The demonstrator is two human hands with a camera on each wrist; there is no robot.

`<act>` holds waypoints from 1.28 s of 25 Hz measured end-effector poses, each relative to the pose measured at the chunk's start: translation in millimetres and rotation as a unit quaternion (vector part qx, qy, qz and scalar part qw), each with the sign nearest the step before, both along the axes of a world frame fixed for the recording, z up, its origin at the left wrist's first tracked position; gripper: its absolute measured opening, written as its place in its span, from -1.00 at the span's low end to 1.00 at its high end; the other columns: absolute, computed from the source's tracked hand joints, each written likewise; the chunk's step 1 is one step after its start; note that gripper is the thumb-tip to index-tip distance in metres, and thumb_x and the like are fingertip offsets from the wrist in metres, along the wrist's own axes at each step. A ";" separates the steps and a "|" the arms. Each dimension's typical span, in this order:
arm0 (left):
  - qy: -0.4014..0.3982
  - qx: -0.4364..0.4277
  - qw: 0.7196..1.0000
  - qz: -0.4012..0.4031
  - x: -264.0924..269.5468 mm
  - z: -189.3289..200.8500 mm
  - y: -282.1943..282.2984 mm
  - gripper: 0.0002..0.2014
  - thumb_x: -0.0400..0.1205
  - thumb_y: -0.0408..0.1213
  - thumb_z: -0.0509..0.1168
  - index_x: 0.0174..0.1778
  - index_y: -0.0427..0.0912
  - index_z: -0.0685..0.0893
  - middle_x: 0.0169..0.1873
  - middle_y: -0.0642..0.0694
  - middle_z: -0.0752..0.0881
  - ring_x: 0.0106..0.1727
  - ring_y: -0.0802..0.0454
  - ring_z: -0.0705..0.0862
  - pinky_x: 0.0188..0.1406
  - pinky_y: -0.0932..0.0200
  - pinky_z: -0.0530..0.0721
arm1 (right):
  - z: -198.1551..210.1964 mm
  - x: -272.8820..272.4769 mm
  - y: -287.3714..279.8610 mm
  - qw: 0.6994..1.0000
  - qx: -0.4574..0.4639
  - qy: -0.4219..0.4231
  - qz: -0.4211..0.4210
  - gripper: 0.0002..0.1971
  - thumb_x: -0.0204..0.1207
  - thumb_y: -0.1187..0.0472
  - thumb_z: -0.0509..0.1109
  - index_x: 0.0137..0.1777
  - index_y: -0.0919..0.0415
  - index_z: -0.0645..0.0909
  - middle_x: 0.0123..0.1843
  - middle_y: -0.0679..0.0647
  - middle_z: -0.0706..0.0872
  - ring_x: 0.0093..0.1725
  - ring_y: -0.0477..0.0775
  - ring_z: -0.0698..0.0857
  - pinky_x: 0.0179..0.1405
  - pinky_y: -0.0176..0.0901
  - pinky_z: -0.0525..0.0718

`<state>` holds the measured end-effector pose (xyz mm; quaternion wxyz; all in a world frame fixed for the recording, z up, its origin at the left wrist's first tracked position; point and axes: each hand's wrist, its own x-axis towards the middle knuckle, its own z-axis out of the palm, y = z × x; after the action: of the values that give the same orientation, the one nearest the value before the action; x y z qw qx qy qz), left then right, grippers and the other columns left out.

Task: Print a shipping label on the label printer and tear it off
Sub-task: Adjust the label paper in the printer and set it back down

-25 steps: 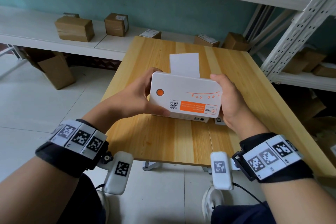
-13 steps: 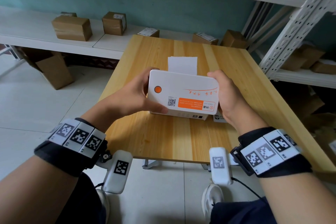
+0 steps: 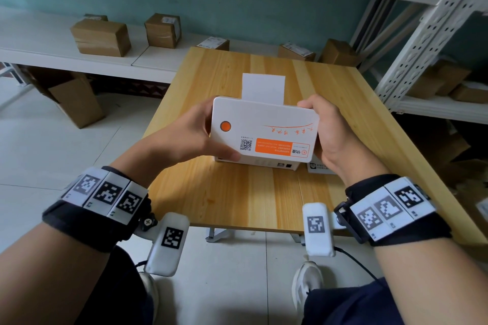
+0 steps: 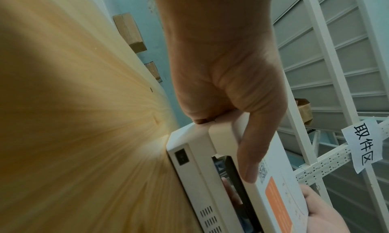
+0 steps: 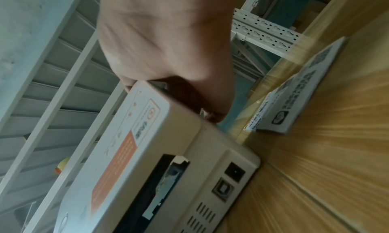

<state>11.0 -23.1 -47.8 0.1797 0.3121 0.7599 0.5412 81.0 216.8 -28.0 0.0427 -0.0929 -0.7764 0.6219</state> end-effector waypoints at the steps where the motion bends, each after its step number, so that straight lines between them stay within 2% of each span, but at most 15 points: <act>1: -0.003 0.002 1.000 0.000 0.4 0.2 0.5 -0.22 0.37 -0.53 0.65 0.47 -0.08 0.49 0.21 -0.04 0.77 0.27 0.05 0.77 0.00 0.20 0.83 | 0.1 -0.3 0.6 1.000 -0.001 0.000 0.001 -0.58 0.68 -0.03 0.09 -0.40 0.11 0.44 -0.33 0.10 0.71 -0.17 0.23 0.77 -0.09 0.04 0.50; 4: -0.010 0.010 1.000 -0.010 0.1 -0.6 0.9 -0.18 0.38 -0.57 0.63 0.50 -0.11 0.42 0.23 -0.08 0.73 0.27 0.09 0.76 -0.01 0.13 0.85 | -0.7 0.6 0.6 1.000 -0.006 0.001 0.002 -0.58 0.69 -0.02 0.08 -0.38 0.11 0.45 -0.30 0.12 0.72 -0.16 0.22 0.77 -0.08 0.06 0.51; 7: -0.014 0.014 1.000 -0.012 0.8 -1.0 1.3 -0.17 0.37 -0.60 0.62 0.50 -0.12 0.41 0.21 -0.07 0.73 0.25 0.11 0.77 -0.06 0.12 0.86 | -1.8 1.2 -0.7 1.000 -0.023 -0.003 0.000 -0.63 0.66 -0.04 0.11 -0.21 0.21 0.52 -0.20 0.22 0.72 -0.14 0.22 0.78 -0.07 0.05 0.52; 10: -0.008 0.016 1.000 -0.010 -0.6 0.1 1.5 -0.21 0.31 -0.59 0.66 0.44 -0.18 0.53 0.17 -0.12 0.81 0.20 0.00 0.82 -0.10 0.11 0.87 | -0.4 0.3 -2.8 0.998 -0.062 -0.011 -0.002 -0.65 0.47 -0.07 0.20 -0.04 0.23 0.58 -0.20 0.21 0.75 -0.18 0.17 0.78 -0.06 0.02 0.56; 13: -0.006 0.015 1.000 -0.021 -3.7 2.8 0.1 -0.26 0.27 -0.52 0.66 0.40 -0.27 0.59 0.16 -0.19 0.84 0.19 -0.09 0.84 0.03 -0.10 0.87 | 0.1 -0.3 -2.1 0.998 -0.059 -0.009 0.000 -0.64 0.42 -0.08 0.22 -0.09 0.24 0.59 -0.21 0.20 0.75 -0.14 0.21 0.78 0.01 0.09 0.55; 14: -0.005 0.012 1.000 -0.023 -3.9 3.5 -0.1 -0.26 0.27 -0.51 0.67 0.39 -0.27 0.59 0.16 -0.18 0.85 0.19 -0.10 0.84 0.05 -0.11 0.87 | -0.3 -0.4 -1.4 0.998 -0.056 -0.007 0.003 -0.65 0.43 -0.08 0.22 -0.15 0.24 0.59 -0.21 0.20 0.76 -0.12 0.22 0.78 0.03 0.11 0.55; 18: 0.000 0.003 1.000 -0.020 -1.2 5.4 -0.8 -0.35 0.34 -0.55 0.63 0.36 -0.24 0.61 0.13 -0.07 0.87 0.18 0.02 0.85 0.01 0.13 0.86 | 0.8 0.2 -1.5 0.998 -0.064 -0.005 0.005 -0.69 0.46 -0.07 0.23 -0.25 0.17 0.59 -0.20 0.19 0.77 -0.11 0.22 0.79 0.04 0.12 0.56; 21: 0.007 -0.007 1.000 -0.018 0.0 7.9 -1.7 -0.33 0.32 -0.44 0.64 0.36 -0.22 0.61 0.14 -0.05 0.86 0.19 0.04 0.84 0.02 0.13 0.85 | 1.5 3.1 -3.5 0.996 -0.085 0.003 -0.002 -0.66 0.61 0.00 0.21 -0.32 0.13 0.60 -0.26 0.12 0.80 -0.16 0.17 0.81 0.00 0.07 0.59; 23: 0.010 -0.010 1.000 -0.014 -0.2 7.3 -0.9 -0.33 0.34 -0.48 0.64 0.38 -0.20 0.59 0.13 -0.05 0.85 0.19 0.07 0.84 0.01 0.16 0.85 | 1.3 3.7 -4.4 0.997 -0.082 0.009 -0.007 -0.63 0.68 0.03 0.17 -0.33 0.12 0.59 -0.28 0.09 0.80 -0.17 0.14 0.82 -0.03 0.05 0.60; 25: 0.006 -0.005 1.000 -0.005 0.0 5.7 0.5 -0.30 0.37 -0.53 0.63 0.42 -0.19 0.55 0.16 -0.06 0.83 0.19 0.08 0.83 0.04 0.15 0.85 | 1.0 3.7 -6.0 0.998 -0.068 0.005 -0.005 -0.63 0.69 0.01 0.15 -0.28 0.14 0.59 -0.24 0.11 0.80 -0.16 0.15 0.82 -0.06 0.02 0.61; 29: 0.001 -0.004 1.000 -0.007 -0.7 4.1 1.6 -0.29 0.37 -0.51 0.64 0.42 -0.19 0.54 0.19 -0.07 0.83 0.22 0.06 0.82 0.09 0.12 0.84 | 3.7 6.5 -7.6 0.998 -0.065 -0.002 -0.010 -0.61 0.72 0.00 0.12 -0.25 0.15 0.61 -0.26 0.10 0.82 -0.21 0.10 0.84 -0.17 -0.08 0.65; 32: 0.007 -0.011 1.000 -0.012 -1.2 4.6 0.6 -0.30 0.37 -0.47 0.64 0.41 -0.16 0.55 0.18 -0.03 0.83 0.24 0.08 0.81 0.09 0.15 0.84 | 3.3 9.2 -8.4 0.996 -0.085 0.001 -0.014 -0.61 0.72 -0.04 0.14 -0.18 0.12 0.69 -0.22 0.09 0.86 -0.16 0.12 0.86 -0.14 -0.09 0.69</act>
<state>9.7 -22.5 -43.2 0.1847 0.3228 0.7632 0.5284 90.2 208.4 -24.7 0.0439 -0.1064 -0.7195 0.6849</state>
